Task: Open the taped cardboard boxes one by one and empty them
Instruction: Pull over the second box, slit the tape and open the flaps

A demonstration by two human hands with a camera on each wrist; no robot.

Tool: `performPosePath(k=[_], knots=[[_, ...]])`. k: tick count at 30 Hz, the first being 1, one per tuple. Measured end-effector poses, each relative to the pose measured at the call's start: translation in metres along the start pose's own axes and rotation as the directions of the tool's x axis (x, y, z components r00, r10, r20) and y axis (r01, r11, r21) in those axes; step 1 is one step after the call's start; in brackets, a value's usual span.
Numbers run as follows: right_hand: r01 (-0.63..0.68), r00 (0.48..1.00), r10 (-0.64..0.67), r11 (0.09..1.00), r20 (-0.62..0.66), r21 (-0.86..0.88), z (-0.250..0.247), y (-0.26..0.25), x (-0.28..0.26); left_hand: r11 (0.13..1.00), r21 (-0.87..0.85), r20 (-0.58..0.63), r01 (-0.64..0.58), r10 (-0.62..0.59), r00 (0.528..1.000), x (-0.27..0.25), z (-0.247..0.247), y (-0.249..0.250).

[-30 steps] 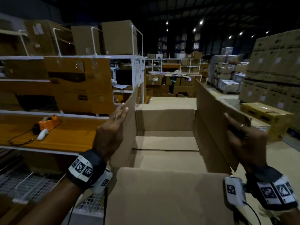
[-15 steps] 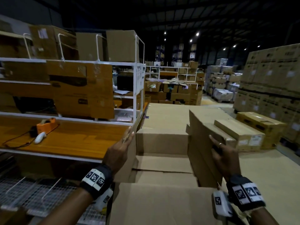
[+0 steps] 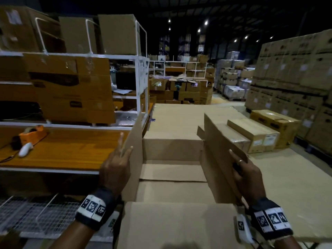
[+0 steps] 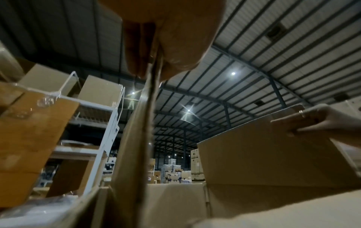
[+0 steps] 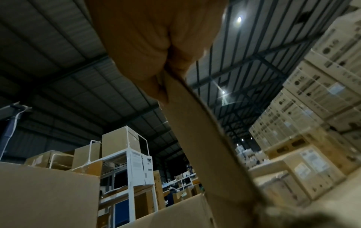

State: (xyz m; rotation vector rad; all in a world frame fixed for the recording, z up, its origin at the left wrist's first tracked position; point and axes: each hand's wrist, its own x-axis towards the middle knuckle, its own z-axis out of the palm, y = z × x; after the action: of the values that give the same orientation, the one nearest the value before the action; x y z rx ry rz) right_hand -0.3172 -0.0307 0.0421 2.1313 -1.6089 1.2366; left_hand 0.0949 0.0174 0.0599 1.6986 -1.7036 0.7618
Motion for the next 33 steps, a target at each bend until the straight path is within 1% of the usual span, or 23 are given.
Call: performPosePath(k=[1,3,5,6,8,10,11,13,14,16,17,18,19,20,21,22,23,24,27,28,30,32,33], knots=[[-0.038,0.999,0.038,0.999,0.008,-0.036,-0.005,0.001,-0.001,0.998,0.059,-0.009,0.030,-0.030,1.000,-0.001,-0.002,-0.002],[-0.050,0.998,0.055,0.972,0.017,-0.229,-0.017,-0.007,-0.001,0.982,0.172,-0.020,0.073,-0.070,0.997,-0.003,-0.012,-0.002],[-0.059,0.998,0.070,0.892,0.007,-0.447,-0.029,-0.026,-0.003,0.964,0.238,-0.012,0.119,-0.119,0.993,-0.003,-0.023,0.004],[-0.066,0.997,0.071,0.857,-0.010,-0.511,-0.035,-0.036,-0.003,0.959,0.249,-0.008,0.132,-0.135,0.991,-0.003,-0.027,0.007],[-0.053,0.999,0.037,0.823,-0.039,-0.566,-0.041,-0.052,-0.004,0.957,0.271,0.024,0.107,-0.118,0.993,-0.004,-0.028,0.013],[0.038,0.998,-0.062,0.815,-0.022,-0.578,-0.038,-0.058,-0.005,0.942,0.334,0.142,0.022,-0.074,0.987,-0.005,-0.023,0.021],[0.115,0.990,-0.138,0.812,0.003,-0.572,-0.032,-0.059,-0.007,0.930,0.366,0.227,-0.028,-0.060,0.972,-0.006,-0.018,0.024],[0.279,0.956,-0.279,0.780,0.087,-0.561,-0.013,-0.057,-0.011,0.918,0.383,0.385,-0.103,-0.057,0.921,-0.007,-0.003,0.027],[0.351,0.935,-0.309,0.747,0.173,-0.565,0.001,-0.052,-0.014,0.921,0.370,0.449,-0.121,-0.063,0.891,-0.008,0.005,0.027],[0.438,0.894,-0.269,0.697,0.359,-0.568,0.024,-0.034,-0.015,0.925,0.352,0.551,-0.142,-0.082,0.830,-0.009,0.021,0.022],[0.446,0.872,-0.195,0.696,0.449,-0.563,0.031,-0.024,-0.012,0.920,0.360,0.590,-0.155,-0.096,0.802,-0.010,0.028,0.019],[0.433,0.847,-0.105,0.705,0.522,-0.562,0.035,-0.014,-0.008,0.913,0.372,0.622,-0.164,-0.115,0.774,-0.011,0.034,0.014],[0.413,0.804,0.008,0.712,0.595,-0.568,0.039,-0.004,-0.004,0.907,0.385,0.652,-0.172,-0.135,0.746,-0.011,0.040,0.010],[0.394,0.755,0.112,0.710,0.646,-0.584,0.042,0.003,-0.002,0.901,0.395,0.680,-0.179,-0.156,0.716,-0.012,0.045,0.005],[0.355,0.719,0.187,0.729,0.670,-0.585,0.044,0.005,0.000,0.897,0.402,0.703,-0.181,-0.176,0.689,-0.013,0.049,0.001],[0.308,0.709,0.217,0.761,0.671,-0.572,0.046,0.009,0.001,0.899,0.402,0.717,-0.175,-0.190,0.671,-0.016,0.055,-0.002],[0.250,0.710,0.242,0.792,0.661,-0.558,0.046,0.011,0.000,0.907,0.391,0.723,-0.155,-0.199,0.662,-0.018,0.061,-0.004],[0.197,0.699,0.275,0.813,0.659,-0.548,0.048,0.016,-0.002,0.920,0.374,0.724,-0.118,-0.211,0.657,-0.021,0.068,-0.006],[0.024,0.606,0.362,0.882,0.709,-0.470,0.049,0.025,-0.011,0.949,0.315,0.737,-0.017,-0.233,0.635,-0.028,0.075,-0.007],[-0.034,0.587,0.365,0.903,0.723,-0.429,0.049,0.030,-0.013,0.955,0.297,0.738,-0.004,-0.227,0.636,-0.029,0.076,-0.007],[-0.114,0.581,0.374,0.917,0.723,-0.382,0.047,0.035,-0.013,0.968,0.249,0.741,0.024,-0.207,0.638,-0.031,0.079,-0.011],[-0.141,0.585,0.370,0.923,0.722,-0.359,0.046,0.040,-0.011,0.981,0.189,0.745,0.053,-0.178,0.643,-0.030,0.079,-0.015],[-0.140,0.576,0.367,0.925,0.730,-0.354,0.044,0.040,-0.010,0.985,0.163,0.748,0.055,-0.159,0.644,-0.029,0.078,-0.018]])
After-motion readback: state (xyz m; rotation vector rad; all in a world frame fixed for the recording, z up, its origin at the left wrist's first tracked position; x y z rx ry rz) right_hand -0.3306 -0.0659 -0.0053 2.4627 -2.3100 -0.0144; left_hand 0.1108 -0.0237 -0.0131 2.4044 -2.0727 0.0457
